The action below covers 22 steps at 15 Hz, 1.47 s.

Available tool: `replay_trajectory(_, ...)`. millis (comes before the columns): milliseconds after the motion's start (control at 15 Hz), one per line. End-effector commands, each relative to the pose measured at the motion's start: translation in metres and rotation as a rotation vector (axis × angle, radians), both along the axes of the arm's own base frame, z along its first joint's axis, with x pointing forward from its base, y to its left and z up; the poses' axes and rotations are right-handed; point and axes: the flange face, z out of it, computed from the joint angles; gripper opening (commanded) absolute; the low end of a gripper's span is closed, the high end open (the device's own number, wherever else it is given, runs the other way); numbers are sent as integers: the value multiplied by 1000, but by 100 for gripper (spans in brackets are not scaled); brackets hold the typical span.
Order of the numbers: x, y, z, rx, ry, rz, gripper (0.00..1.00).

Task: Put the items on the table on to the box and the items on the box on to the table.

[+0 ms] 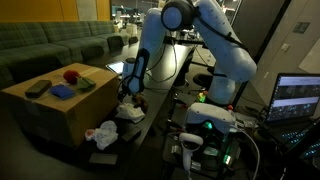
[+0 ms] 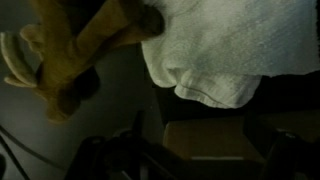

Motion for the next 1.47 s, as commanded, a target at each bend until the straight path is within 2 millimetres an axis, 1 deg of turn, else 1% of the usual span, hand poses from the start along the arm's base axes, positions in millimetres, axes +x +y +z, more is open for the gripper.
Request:
replay_trajectory(0,1,22,-2,27,1,83,100)
replay_trajectory(267,-6,35,-12,57,26,124,100)
replay_trajectory(533,-17,40,-27,75,64,155,100)
replay_trajectory(1000,-29,38,-62,68,122,181,100)
replay_trajectory(1200,-29,35,-76,61,134,180,100)
replay_trajectory(1400,-28,34,-85,54,140,185,100)
